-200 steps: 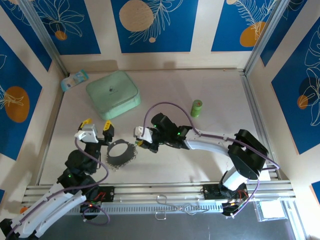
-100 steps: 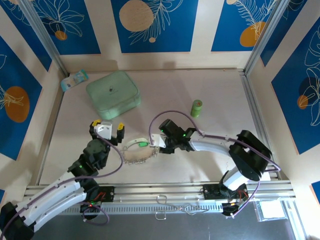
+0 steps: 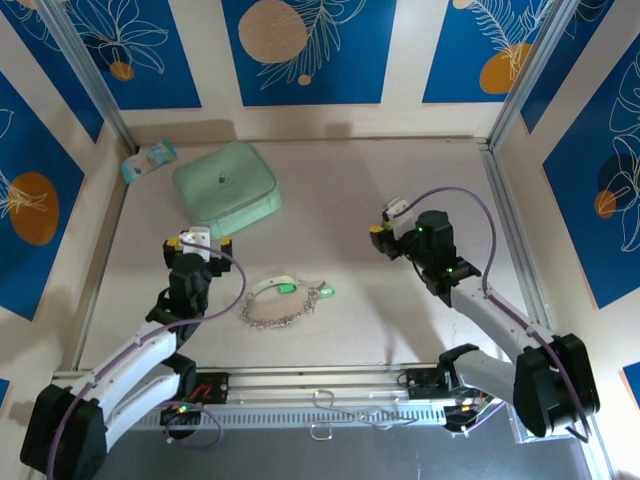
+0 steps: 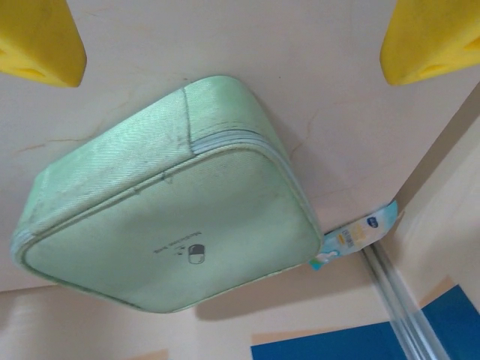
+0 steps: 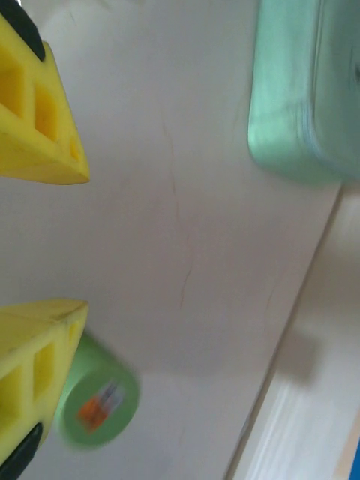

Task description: Put the keys on the keyring

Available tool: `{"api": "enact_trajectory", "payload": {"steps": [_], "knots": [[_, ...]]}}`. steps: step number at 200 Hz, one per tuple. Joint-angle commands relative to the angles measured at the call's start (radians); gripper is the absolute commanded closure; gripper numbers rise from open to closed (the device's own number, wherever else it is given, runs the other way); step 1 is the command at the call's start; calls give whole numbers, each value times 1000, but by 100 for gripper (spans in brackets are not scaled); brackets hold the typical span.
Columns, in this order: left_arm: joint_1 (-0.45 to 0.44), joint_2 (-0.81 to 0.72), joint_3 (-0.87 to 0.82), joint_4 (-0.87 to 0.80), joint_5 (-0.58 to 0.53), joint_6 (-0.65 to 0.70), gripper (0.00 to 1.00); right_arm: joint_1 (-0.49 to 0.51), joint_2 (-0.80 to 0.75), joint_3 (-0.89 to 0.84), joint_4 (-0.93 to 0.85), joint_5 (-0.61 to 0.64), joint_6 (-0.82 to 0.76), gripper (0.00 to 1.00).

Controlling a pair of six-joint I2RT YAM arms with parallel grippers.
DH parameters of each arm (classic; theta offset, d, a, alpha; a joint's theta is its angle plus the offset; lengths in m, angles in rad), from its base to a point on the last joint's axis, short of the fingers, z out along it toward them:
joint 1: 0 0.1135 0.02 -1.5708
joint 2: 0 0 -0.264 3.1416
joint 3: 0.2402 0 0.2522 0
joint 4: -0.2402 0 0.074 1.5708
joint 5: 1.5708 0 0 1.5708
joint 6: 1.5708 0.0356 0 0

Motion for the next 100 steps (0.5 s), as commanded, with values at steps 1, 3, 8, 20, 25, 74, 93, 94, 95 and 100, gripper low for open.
{"api": "enact_trajectory", "payload": {"steps": [1,3,8,20,25,74,93,94,95,100], "knots": [[46,30,-19,107,31,22,0,-60,1,-73,158,47,79,55],[50,34,-19,111,33,22,0,-66,5,-79,167,50,79,55],[61,41,-20,118,41,22,0,-81,12,-93,188,57,78,55],[86,69,-22,149,61,23,0,-116,35,-122,237,68,75,55],[97,85,-24,166,70,27,0,-130,46,-134,265,68,76,55],[152,351,-63,489,146,76,0,-229,248,-201,569,-6,123,55],[168,459,-74,639,165,83,0,-236,332,-219,670,-23,127,55],[168,463,-74,645,167,84,0,-237,335,-220,676,-23,127,55],[168,467,-74,650,171,82,0,-237,338,-222,684,-23,128,55],[172,483,-73,674,186,86,0,-238,347,-225,703,-13,134,55]]}}
